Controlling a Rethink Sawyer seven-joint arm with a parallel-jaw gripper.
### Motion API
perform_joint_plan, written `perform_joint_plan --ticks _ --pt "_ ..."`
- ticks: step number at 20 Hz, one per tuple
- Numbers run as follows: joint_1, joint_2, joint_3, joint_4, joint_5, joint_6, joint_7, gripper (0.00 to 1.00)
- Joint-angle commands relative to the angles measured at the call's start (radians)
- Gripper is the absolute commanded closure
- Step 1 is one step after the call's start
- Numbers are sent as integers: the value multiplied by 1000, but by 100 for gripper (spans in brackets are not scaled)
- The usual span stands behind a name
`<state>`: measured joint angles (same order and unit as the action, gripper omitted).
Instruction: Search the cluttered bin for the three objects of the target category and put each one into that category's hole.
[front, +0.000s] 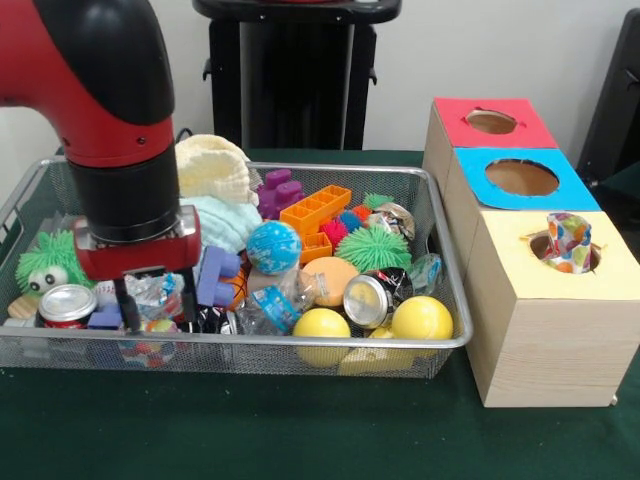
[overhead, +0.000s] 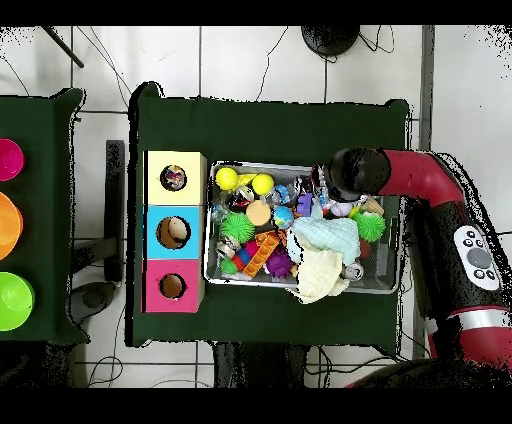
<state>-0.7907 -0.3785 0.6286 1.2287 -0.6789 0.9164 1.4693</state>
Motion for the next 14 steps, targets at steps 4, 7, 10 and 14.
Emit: perform_joint_plan --ticks 4,7,10,14 --pt "-18 -13 -17 -39 -72 48 -289 0" --pt "-19 0 -19 -27 -81 22 -274 0" --pt "-19 17 -20 -25 -85 9 -268 0" --pt "-17 31 -27 -6 -95 -24 -240 0"
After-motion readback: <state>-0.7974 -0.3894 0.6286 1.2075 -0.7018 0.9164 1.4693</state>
